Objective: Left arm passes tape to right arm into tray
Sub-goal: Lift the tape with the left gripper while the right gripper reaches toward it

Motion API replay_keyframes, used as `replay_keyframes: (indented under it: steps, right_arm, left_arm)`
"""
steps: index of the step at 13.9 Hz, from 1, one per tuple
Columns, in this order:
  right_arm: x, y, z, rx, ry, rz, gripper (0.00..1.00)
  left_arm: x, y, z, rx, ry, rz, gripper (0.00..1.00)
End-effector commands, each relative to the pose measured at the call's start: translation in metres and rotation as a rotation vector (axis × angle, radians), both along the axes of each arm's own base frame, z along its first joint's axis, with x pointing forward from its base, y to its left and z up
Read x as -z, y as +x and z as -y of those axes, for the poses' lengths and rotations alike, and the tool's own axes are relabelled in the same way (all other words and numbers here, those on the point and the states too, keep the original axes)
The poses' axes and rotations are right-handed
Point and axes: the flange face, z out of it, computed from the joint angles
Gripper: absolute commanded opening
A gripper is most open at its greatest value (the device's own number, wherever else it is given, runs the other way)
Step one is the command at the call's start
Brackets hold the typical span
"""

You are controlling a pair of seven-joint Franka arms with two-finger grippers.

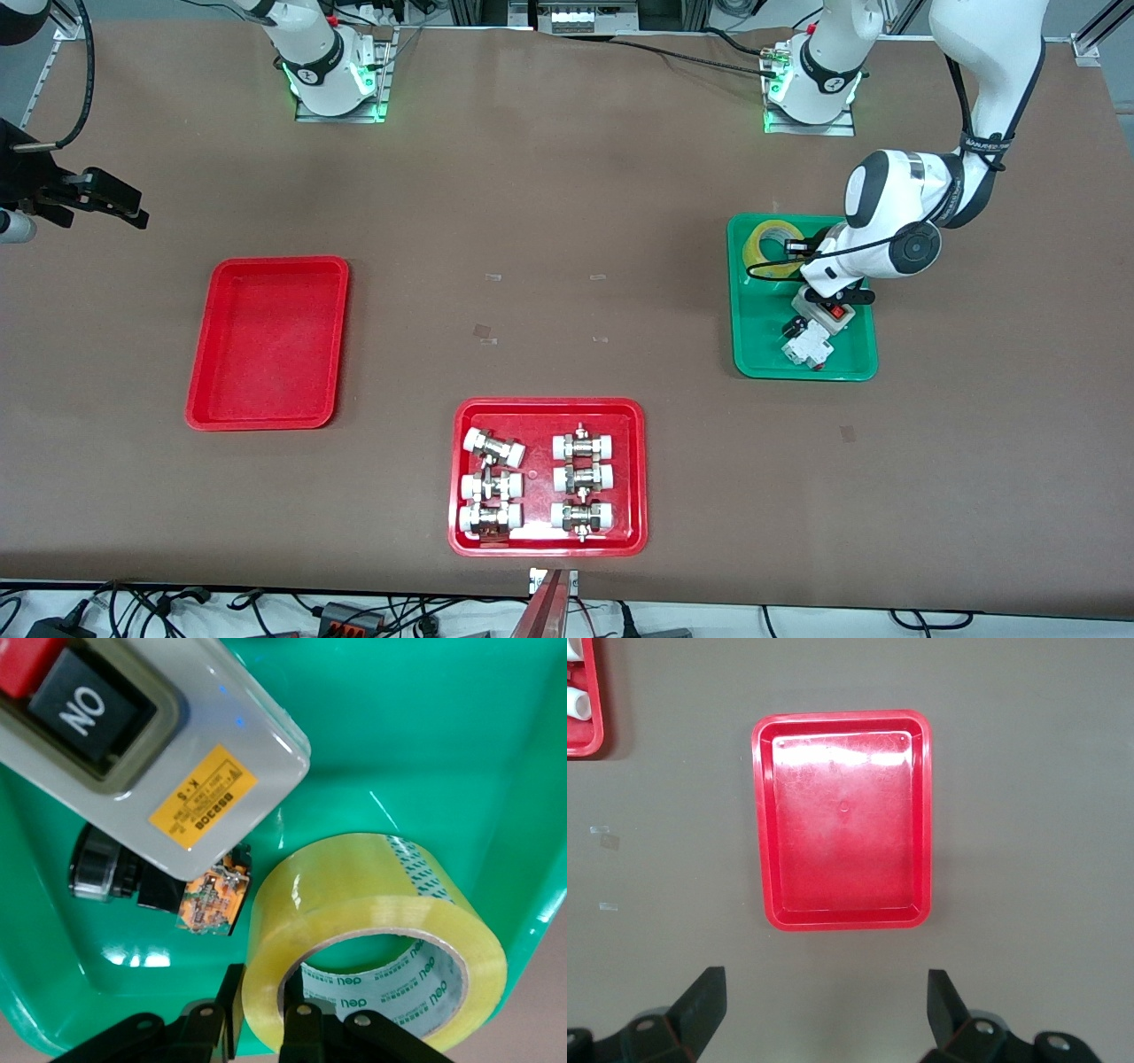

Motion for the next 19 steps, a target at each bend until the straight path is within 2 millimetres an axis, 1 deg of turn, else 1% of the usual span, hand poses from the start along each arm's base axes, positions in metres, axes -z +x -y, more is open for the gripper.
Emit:
replay_keyframes:
  steps: [1, 2, 4, 5, 7, 8, 9, 10, 11, 13, 14, 15, 16, 17, 19]
  right_arm:
    - [-0.004, -0.004, 0.001, -0.008, 0.001, -0.002, 1.00]
    - [-0.004, -0.004, 0.000, -0.009, 0.001, -0.002, 1.00]
    - [-0.004, -0.004, -0.001, -0.009, 0.001, 0.001, 1.00]
    - [-0.004, -0.003, -0.002, -0.013, -0.001, 0.004, 1.00]
    - [-0.004, -0.002, -0.001, -0.010, -0.001, 0.007, 1.00]
    - [-0.003, -0.002, -0.001, -0.010, -0.001, 0.008, 1.00]
    - [-0.002, -0.001, -0.003, -0.014, -0.002, 0.011, 1.00]
    - [0.001, 0.001, -0.005, -0.017, -0.002, 0.005, 1.00]
    - [0.003, 0.001, -0.007, -0.021, -0.003, 0.002, 1.00]
    - [0.001, 0.001, -0.005, -0.015, -0.003, 0.011, 1.00]
    - [0.000, 0.002, -0.005, -0.014, -0.002, 0.016, 1.00]
    - [0.003, 0.004, -0.006, -0.016, -0.002, 0.013, 1.00]
    - [0.006, 0.005, -0.006, -0.011, 0.004, 0.004, 1.00]
    - [0.012, 0.007, -0.008, -0.010, 0.009, -0.008, 1.00]
    - [0.021, 0.011, -0.013, -0.013, 0.033, -0.025, 1.00]
  left_arm:
    - [-0.053, 0.010, 0.001, -0.002, -0.013, 0.018, 0.10]
    - [-0.072, 0.018, 0.004, 0.005, -0.015, 0.018, 0.10]
    - [-0.117, 0.040, 0.010, 0.019, -0.024, 0.015, 0.10]
    - [-0.138, 0.049, 0.023, 0.017, -0.046, 0.014, 0.10]
    - [-0.180, 0.064, 0.064, -0.036, -0.122, 0.050, 0.10]
    - [-0.196, 0.067, 0.084, -0.062, -0.137, 0.061, 0.10]
    - [-0.213, 0.069, 0.110, -0.096, -0.171, 0.073, 0.10]
    - [-0.230, 0.070, 0.131, -0.141, -0.224, 0.074, 0.10]
    - [-0.243, 0.072, 0.147, -0.170, -0.260, 0.077, 0.10]
    - [-0.257, 0.069, 0.186, -0.218, -0.289, 0.073, 0.10]
    - [-0.263, 0.069, 0.202, -0.245, -0.319, 0.078, 0.10]
    - [-0.276, 0.069, 0.221, -0.284, -0.372, 0.094, 0.10]
    - [-0.283, 0.066, 0.242, -0.315, -0.416, 0.100, 0.10]
    - [-0.293, 0.059, 0.264, -0.346, -0.468, 0.102, 0.10]
    - [-0.310, 0.053, 0.300, -0.425, -0.547, 0.161, 0.10]
